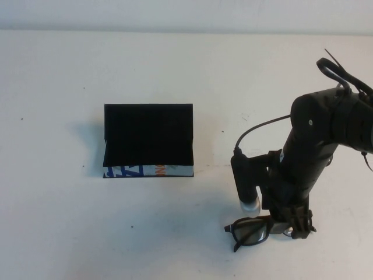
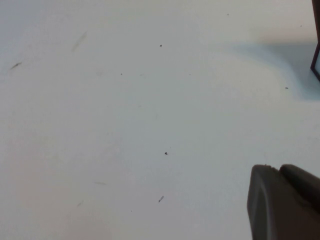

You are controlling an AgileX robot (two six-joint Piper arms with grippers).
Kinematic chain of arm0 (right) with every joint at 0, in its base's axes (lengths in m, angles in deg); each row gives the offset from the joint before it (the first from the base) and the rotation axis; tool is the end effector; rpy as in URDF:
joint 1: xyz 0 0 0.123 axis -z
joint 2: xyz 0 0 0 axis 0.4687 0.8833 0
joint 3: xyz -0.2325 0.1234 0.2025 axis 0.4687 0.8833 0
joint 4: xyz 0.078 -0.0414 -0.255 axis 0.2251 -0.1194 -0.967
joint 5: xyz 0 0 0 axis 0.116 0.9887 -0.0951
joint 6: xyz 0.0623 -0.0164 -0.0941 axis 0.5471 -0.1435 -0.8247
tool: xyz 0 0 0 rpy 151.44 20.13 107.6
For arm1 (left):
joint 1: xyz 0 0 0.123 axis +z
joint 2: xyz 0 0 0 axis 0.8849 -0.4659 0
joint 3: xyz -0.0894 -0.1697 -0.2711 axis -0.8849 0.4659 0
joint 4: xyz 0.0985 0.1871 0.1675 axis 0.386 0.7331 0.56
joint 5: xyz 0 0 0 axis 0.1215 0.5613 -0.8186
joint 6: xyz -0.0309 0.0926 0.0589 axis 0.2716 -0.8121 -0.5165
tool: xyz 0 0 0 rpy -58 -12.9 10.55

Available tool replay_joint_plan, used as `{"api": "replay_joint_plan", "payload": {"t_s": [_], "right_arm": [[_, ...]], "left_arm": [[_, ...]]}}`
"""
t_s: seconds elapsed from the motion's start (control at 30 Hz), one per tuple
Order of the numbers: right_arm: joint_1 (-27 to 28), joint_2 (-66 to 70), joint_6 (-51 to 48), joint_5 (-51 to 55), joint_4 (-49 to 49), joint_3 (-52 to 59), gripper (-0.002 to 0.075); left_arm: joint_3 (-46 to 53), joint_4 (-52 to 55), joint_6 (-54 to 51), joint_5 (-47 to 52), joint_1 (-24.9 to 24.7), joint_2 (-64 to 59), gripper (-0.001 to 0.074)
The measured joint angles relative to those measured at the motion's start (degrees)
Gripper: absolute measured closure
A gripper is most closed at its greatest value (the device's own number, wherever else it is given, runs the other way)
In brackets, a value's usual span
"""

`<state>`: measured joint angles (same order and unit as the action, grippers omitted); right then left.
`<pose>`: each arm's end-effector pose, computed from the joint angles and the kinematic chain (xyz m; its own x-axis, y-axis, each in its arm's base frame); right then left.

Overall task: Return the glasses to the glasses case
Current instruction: Pick up the glasses from the table

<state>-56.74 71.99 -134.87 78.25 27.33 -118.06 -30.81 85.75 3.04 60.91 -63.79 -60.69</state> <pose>0.3129 0.1823 0.2091 0.1515 -0.9841 -0.0932 -0.9884 -0.1501 -0.0219 0.0450 0.0023 0.1623 -0.3070 0.0636 -0.9496 0.0154 0.9980 0.0619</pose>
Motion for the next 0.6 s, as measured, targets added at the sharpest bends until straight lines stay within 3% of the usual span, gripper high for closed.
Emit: {"api": "replay_joint_plan", "payload": {"t_s": [0.6], "right_arm": [[0.0, 0.9, -0.2, -0.2, -0.3, 0.0, 0.0402]], "left_arm": [[0.0, 0.0, 0.0, 0.0, 0.0, 0.0, 0.0739]]}}
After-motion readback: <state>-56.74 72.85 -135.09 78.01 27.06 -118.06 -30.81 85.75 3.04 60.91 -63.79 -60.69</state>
